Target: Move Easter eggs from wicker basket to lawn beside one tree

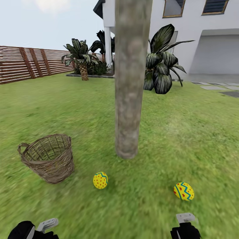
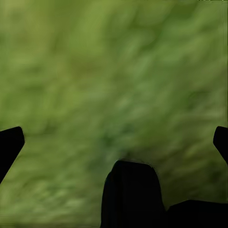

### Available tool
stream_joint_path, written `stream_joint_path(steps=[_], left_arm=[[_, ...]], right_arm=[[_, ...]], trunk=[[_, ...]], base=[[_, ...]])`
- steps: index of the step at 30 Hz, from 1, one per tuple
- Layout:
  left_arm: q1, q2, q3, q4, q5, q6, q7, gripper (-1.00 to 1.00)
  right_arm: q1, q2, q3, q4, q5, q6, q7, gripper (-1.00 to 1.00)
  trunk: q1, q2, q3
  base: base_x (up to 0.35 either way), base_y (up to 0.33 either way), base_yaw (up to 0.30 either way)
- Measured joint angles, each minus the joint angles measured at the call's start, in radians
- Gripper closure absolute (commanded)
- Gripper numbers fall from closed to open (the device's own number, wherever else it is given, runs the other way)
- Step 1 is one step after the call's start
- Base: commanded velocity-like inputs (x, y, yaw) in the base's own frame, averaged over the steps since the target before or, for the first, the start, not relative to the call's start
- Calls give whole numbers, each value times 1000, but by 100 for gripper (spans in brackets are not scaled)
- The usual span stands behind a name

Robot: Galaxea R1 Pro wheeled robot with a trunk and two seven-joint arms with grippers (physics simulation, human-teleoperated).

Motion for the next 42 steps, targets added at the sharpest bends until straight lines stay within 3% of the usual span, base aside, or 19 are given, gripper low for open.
stream_joint_path(steps=[10,21,23,24,25,28,31,35,37,38,42], left_arm=[[0,0,3,-2,3,1,-12,-100],[0,14,16,-13,7,1,-18,-100],[0,19,53,-27,5,-3,-31,-100],[0,18,106,-32,3,-28,-35,-100],[0,18,132,-33,3,-51,-37,-100],[0,20,172,-39,3,-115,-37,-100],[0,24,181,-61,2,-133,-34,-100],[0,33,185,-164,1,-139,-26,-100],[-3,46,186,-205,3,-135,-26,-100],[-5,51,187,-224,4,-131,-27,-100],[-10,50,185,-231,6,-138,-25,-100]], right_arm=[[0,-1,-3,0,0,-1,0,-100],[0,-2,-3,0,-1,-1,2,-100],[0,-4,-5,0,-3,-1,3,-100],[0,-5,-6,-1,-3,-7,4,-100],[0,-6,-6,-1,-4,-13,4,-100],[0,-5,-5,-7,-4,-26,4,-100],[0,-5,-5,-38,-5,-28,4,-100],[0,-4,-5,-103,-9,-28,3,-100],[0,-2,6,-117,-39,-28,2,-100],[0,-2,29,-120,-66,-28,1,-100],[0,-10,72,-123,-108,-28,-2,-100]], trunk=[[-5,2,39],[-10,5,81],[-10,5,89],[-11,6,93],[-11,6,97],[-13,7,108],[-14,7,120],[-16,8,136],[-17,9,143],[-18,9,147],[-19,10,163]], base=[[-3,214,243],[0,321,52],[0,270,1],[15,262,0],[44,265,0],[88,268,0],[131,270,0],[171,266,0],[229,261,0],[242,259,0],[256,247,0]])
